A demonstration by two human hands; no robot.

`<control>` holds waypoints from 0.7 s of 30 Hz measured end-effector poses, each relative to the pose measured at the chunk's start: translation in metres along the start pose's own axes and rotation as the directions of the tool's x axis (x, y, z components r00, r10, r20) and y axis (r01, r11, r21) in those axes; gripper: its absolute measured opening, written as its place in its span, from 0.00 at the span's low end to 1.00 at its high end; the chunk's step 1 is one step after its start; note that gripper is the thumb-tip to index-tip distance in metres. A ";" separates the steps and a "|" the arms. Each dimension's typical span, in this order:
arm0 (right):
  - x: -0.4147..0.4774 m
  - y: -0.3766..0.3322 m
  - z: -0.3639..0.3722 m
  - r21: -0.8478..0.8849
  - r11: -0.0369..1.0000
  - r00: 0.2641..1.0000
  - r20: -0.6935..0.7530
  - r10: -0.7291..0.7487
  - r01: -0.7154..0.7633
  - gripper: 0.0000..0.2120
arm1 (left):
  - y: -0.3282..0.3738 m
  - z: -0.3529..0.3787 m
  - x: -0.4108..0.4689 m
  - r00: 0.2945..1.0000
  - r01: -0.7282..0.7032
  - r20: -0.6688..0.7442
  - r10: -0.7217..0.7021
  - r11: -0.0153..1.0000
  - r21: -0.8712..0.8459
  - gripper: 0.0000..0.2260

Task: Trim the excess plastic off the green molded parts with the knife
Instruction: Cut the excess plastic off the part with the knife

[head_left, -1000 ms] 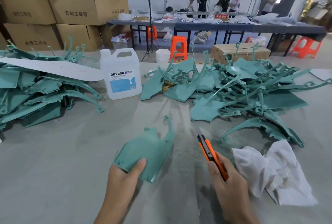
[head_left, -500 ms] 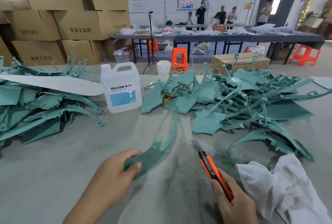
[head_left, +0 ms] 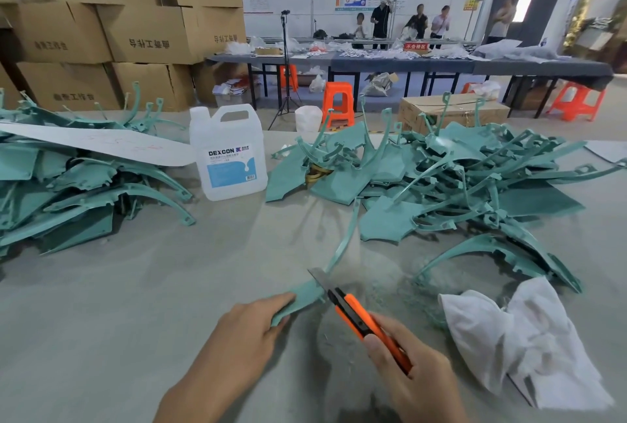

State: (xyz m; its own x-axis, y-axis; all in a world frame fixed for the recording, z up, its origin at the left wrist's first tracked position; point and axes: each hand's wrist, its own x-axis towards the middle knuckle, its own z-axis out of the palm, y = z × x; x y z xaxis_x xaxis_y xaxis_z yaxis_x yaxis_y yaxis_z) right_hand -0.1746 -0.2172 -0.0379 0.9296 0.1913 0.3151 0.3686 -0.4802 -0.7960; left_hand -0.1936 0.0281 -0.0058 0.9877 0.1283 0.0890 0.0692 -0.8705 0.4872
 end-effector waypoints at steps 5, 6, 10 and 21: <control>0.006 0.003 -0.013 -0.039 0.998 0.994 0.101 -0.045 0.049 0.18 | -0.005 0.001 -0.003 0.999 -0.032 0.030 0.032 0.999 0.006 0.16; 0.008 0.004 -0.016 -0.049 0.998 0.991 0.123 -0.043 0.049 0.17 | -0.004 0.003 -0.003 0.999 -0.040 0.029 0.040 0.999 0.016 0.16; 0.017 0.004 -0.025 -0.112 0.990 0.987 0.148 -0.065 0.082 0.16 | 0.001 0.007 -0.002 0.998 -0.057 0.022 0.055 0.994 0.090 0.17; 0.014 0.007 -0.030 -0.137 0.985 0.983 0.167 -0.080 0.104 0.15 | 0.002 0.010 -0.006 0.998 -0.059 0.036 0.055 0.991 0.122 0.23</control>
State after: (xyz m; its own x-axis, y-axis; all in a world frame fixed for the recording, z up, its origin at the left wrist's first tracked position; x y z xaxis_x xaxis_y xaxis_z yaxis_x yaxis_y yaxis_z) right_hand -0.1592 -0.2434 -0.0241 0.8839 0.3694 0.2869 0.4595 -0.5706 -0.6806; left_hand -0.1976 0.0205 -0.0139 0.9944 0.0636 0.0843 0.0279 -0.9281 0.3712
